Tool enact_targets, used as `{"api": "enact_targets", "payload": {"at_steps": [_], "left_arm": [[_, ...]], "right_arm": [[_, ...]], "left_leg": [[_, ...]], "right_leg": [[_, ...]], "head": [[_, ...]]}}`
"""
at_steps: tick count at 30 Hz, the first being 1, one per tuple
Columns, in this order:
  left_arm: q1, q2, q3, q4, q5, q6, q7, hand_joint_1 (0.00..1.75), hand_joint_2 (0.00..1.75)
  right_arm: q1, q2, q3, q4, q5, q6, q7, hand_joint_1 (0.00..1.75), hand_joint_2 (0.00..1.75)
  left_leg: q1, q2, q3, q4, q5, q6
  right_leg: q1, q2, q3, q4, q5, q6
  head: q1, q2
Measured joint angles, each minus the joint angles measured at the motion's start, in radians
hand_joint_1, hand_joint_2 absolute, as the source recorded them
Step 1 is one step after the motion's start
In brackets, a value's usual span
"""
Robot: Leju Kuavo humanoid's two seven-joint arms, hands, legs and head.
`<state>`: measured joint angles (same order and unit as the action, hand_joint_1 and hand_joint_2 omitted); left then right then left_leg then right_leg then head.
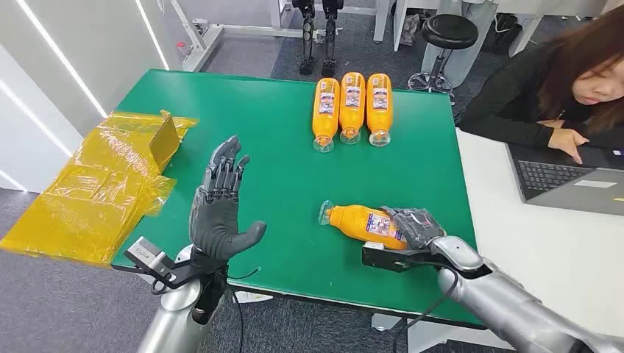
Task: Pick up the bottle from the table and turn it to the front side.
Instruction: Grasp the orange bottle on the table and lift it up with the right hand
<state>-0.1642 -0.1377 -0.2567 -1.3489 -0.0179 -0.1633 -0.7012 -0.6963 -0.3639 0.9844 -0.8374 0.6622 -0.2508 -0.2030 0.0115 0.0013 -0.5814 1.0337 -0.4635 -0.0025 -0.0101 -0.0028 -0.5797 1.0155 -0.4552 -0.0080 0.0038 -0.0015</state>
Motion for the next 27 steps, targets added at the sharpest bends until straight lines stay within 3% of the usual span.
{"api": "enact_targets", "payload": {"at_steps": [7, 13, 21, 27], "left_arm": [[0.041, 0.0, 0.0, 0.0, -0.017, 0.032, 0.0, 0.0, 1.75], [0.055, -0.004, 0.0, 0.0, -0.029, 0.022, 0.0, 0.0, 1.75], [0.048, -0.012, -0.001, 0.015, -0.031, -0.005, 0.0, 0.0, 1.75], [0.03, -0.017, -0.001, 0.038, -0.03, -0.01, 0.0, 0.0, 1.75]], "right_arm": [[0.241, 0.035, -0.188, -0.27, 0.189, -0.125, -0.01, 1.75, 1.75], [0.383, 0.077, -0.282, -0.4, 0.263, -0.181, -0.034, 1.75, 1.75], [0.563, 0.088, -0.351, -0.538, 0.343, -0.292, -0.03, 1.75, 1.75], [0.627, 0.104, -0.364, -0.608, 0.368, -0.3, -0.027, 1.75, 1.75]], "left_leg": [[0.0, -0.001, -0.006, 0.0, 0.0, 0.0], [0.0, -0.002, -0.009, -0.001, -0.001, -0.001], [0.0, -0.002, -0.01, -0.001, -0.001, -0.001], [0.0, -0.001, -0.011, -0.001, -0.001, -0.001]], "right_leg": [[0.0, -0.001, -0.007, 0.001, -0.001, -0.001], [0.001, -0.003, -0.009, 0.001, -0.003, -0.002], [0.0, -0.003, -0.011, 0.001, -0.003, -0.001], [0.0, -0.002, -0.012, 0.001, -0.003, -0.001]], "head": [[0.001, 0.0], [0.001, 0.0], [0.001, 0.0], [0.001, 0.0]]}}
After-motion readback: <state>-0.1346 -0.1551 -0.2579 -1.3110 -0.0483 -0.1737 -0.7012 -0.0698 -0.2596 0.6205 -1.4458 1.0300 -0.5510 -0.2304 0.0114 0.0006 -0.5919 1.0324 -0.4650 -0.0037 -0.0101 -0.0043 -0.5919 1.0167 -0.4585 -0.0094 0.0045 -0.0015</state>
